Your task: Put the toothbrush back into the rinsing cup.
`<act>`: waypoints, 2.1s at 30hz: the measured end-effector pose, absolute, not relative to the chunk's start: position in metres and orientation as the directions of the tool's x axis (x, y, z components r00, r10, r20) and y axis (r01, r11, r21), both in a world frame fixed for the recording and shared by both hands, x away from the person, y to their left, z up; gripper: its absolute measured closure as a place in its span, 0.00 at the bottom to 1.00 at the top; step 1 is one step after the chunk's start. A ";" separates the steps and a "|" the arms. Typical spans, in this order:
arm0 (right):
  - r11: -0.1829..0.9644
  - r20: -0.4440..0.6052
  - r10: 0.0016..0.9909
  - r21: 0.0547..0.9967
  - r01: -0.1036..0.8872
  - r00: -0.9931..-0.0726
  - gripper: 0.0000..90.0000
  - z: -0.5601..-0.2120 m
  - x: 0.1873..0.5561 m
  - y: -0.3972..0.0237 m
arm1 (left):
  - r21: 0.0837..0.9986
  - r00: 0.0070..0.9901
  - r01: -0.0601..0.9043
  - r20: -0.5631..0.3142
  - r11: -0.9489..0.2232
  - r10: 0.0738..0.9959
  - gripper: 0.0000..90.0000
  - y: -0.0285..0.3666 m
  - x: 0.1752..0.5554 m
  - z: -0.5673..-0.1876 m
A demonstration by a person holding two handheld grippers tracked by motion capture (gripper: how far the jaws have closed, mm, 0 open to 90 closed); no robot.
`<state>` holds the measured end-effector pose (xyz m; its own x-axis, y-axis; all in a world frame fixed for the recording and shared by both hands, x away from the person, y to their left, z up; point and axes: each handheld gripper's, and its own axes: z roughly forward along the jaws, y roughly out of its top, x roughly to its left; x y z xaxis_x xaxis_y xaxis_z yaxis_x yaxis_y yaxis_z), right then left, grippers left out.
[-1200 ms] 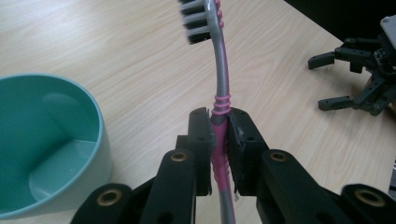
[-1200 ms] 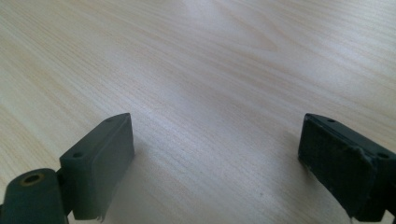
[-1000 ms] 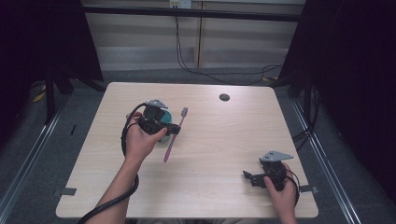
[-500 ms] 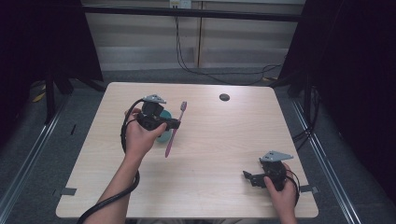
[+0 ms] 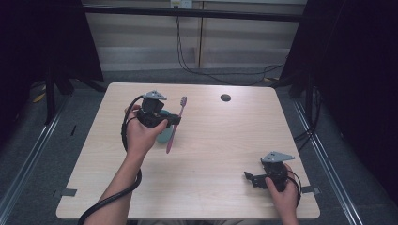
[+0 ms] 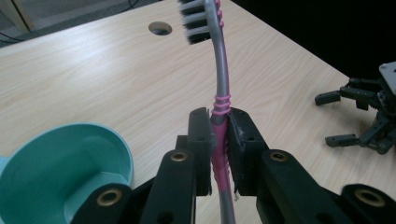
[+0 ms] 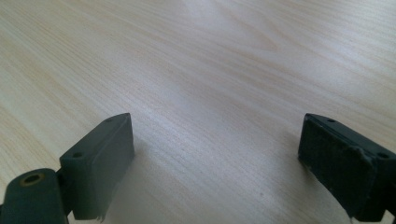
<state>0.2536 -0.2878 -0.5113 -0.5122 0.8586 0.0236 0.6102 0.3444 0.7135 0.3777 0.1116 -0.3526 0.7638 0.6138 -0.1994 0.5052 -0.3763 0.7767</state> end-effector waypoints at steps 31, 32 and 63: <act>0.346 0.022 0.858 0.715 0.608 -0.514 0.11 -0.511 0.254 -0.288 | 0.825 0.725 0.479 -0.180 -0.298 0.665 0.90 0.121 0.385 -0.339; 0.345 0.023 0.858 0.714 0.609 -0.513 0.11 -0.511 0.254 -0.288 | 0.826 0.724 0.477 -0.175 -0.301 0.667 0.90 0.121 0.386 -0.339; 0.345 0.022 0.858 0.715 0.608 -0.513 0.11 -0.511 0.254 -0.288 | 0.856 0.692 0.470 -0.205 -0.216 0.692 0.90 0.136 0.401 -0.337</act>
<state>0.2537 -0.2879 -0.5115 -0.5135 0.8578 0.0223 0.6080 0.3453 0.7149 0.4009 0.1356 -0.3374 0.6921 0.6920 -0.2053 0.4698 -0.2160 0.8559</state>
